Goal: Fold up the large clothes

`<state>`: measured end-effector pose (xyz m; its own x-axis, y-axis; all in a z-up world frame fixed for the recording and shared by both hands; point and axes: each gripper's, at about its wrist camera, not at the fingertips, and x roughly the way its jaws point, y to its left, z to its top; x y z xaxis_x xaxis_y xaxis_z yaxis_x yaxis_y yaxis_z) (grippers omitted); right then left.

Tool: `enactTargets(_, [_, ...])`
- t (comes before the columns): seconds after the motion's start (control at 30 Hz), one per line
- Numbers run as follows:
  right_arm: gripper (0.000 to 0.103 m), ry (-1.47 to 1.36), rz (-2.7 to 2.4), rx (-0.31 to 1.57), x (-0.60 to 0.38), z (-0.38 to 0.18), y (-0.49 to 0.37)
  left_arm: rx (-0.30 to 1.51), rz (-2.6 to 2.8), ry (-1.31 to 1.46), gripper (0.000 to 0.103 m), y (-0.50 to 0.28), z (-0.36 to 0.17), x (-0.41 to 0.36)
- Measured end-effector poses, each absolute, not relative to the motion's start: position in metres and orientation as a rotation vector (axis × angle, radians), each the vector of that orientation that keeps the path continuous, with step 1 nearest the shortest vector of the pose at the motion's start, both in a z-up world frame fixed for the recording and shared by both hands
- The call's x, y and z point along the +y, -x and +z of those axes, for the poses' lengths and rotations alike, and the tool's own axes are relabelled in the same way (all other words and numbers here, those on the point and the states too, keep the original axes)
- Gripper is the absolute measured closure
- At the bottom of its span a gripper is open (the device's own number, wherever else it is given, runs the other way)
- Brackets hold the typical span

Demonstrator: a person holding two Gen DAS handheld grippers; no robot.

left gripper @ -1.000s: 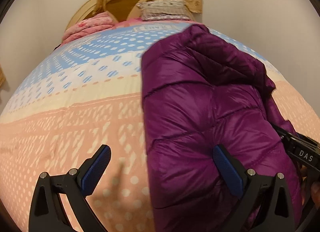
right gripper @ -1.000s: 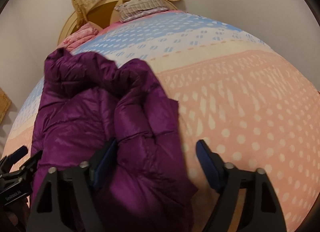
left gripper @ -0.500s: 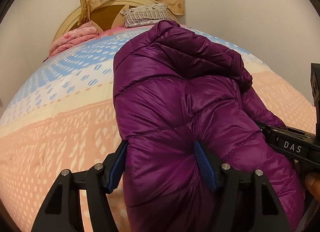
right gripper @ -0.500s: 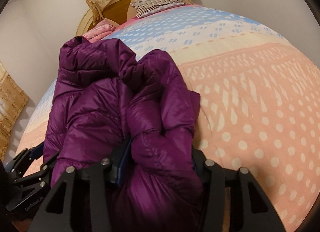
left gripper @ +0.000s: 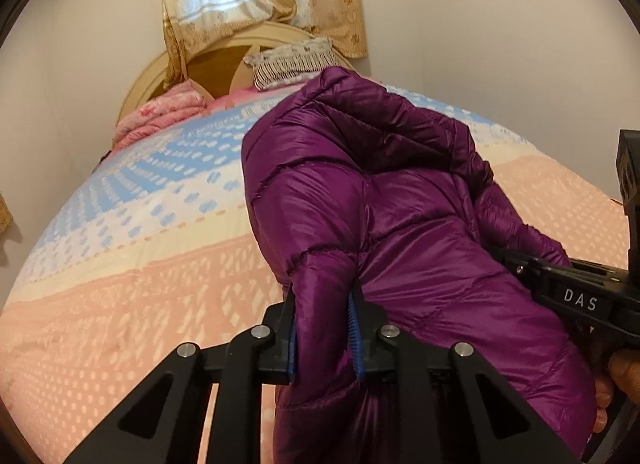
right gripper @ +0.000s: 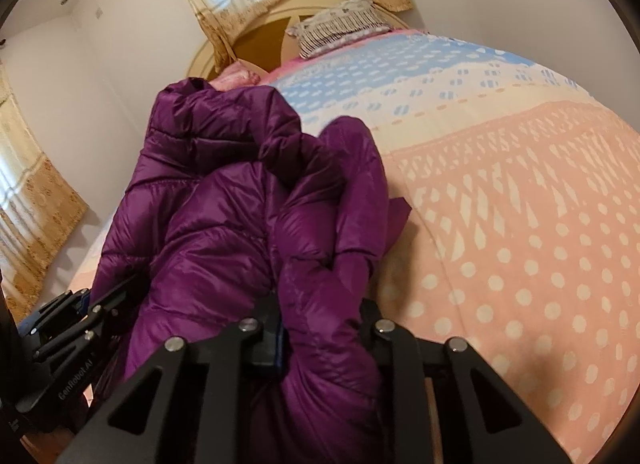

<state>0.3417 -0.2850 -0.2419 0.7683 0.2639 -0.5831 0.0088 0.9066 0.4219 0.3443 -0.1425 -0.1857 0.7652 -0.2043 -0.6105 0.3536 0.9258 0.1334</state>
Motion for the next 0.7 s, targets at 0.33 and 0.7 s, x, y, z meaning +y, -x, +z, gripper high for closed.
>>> enactTargets(0.33, [0.079,-0.401,0.248,0.631,-0.247,-0.208,-0.333,0.564,-0.267,-0.218,0.085,-0.311,-0.144,-0.102])
enactTargets(0.7, [0.079,-0.339,0.356,0.63,-0.197,-0.195,-0.349,0.543,-0.181,-0.189,0.085,-0.294,-0.126,-0.041])
